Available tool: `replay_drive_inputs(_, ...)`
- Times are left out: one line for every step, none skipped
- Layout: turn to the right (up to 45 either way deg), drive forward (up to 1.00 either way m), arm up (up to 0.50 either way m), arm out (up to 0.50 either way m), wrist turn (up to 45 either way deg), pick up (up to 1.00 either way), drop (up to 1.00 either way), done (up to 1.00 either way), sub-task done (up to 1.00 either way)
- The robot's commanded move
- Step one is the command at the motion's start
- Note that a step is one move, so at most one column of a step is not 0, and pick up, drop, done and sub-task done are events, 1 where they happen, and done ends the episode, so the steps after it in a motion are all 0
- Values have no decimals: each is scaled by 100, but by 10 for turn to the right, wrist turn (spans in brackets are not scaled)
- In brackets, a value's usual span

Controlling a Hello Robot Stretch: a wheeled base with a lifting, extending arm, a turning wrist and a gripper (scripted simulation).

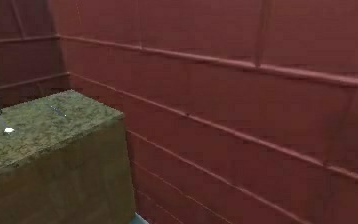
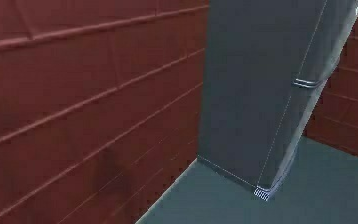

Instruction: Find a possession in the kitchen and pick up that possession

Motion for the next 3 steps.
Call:
replay_drive_inputs(-450,0,0,0,0,0,0,0,0)
replay_drive_inputs(-450,0,0,0,0,0,0,0,0)
replay_drive_inputs(-450,0,0,0,0,0,0,0,0)
